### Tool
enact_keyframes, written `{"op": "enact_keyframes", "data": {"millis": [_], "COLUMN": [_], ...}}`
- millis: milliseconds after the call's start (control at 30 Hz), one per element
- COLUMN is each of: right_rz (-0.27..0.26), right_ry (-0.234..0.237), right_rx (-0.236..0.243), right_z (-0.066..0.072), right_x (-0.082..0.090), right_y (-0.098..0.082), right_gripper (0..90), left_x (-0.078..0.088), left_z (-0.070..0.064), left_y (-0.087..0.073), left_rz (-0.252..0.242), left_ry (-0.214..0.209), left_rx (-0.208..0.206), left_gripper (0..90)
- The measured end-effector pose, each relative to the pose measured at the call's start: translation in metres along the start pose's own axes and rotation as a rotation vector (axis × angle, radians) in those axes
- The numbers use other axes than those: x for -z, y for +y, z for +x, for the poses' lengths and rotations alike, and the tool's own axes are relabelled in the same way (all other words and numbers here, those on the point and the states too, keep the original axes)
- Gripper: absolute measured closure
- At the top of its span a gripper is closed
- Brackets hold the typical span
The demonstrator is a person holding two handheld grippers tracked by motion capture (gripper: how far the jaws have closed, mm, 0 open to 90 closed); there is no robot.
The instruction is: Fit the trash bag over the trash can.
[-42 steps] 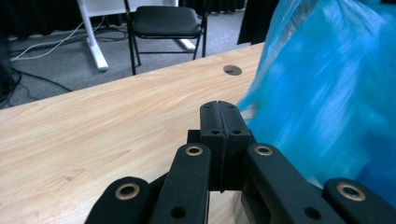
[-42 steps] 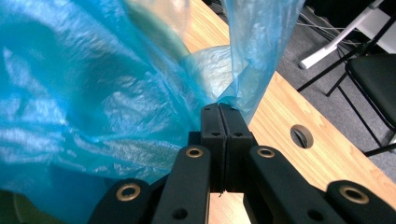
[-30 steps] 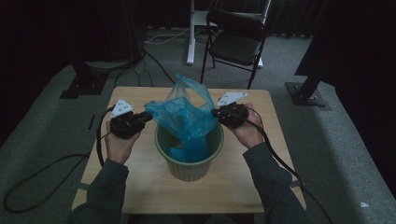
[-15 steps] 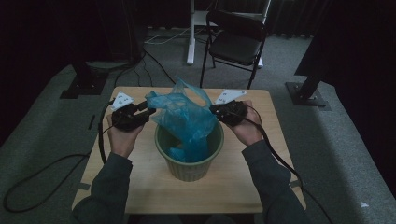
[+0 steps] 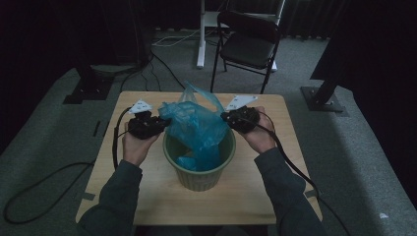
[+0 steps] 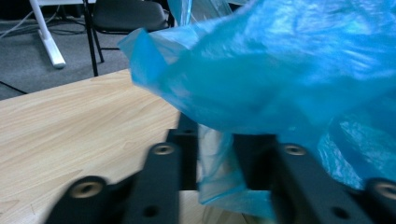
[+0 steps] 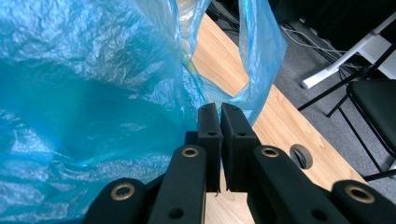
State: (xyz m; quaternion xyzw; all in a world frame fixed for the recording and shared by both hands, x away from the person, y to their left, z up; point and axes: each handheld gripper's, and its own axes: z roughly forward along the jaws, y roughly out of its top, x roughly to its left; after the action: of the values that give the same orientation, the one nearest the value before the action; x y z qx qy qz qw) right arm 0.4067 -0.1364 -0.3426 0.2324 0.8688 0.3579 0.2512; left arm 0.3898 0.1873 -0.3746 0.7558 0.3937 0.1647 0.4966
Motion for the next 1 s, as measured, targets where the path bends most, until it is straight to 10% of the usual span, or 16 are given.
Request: {"op": "enact_keyframes", "data": {"millis": [667,1000], "right_rz": [0.016,0.034], "right_ry": [-0.014,0.023], "right_rx": [-0.045,-0.087], "right_z": [-0.015,-0.014], "right_x": [-0.005,-0.009], "right_y": [-0.013,-0.036], "right_gripper": [88.9,89.9], "left_x": [0.003,0.006], "left_z": [0.014,0.019], "left_y": [-0.001,-0.024], "left_rz": [0.001,0.039], "left_ry": [0.111,0.101], "left_rx": [0.023,0.043], "left_gripper": [89.7,89.7]}}
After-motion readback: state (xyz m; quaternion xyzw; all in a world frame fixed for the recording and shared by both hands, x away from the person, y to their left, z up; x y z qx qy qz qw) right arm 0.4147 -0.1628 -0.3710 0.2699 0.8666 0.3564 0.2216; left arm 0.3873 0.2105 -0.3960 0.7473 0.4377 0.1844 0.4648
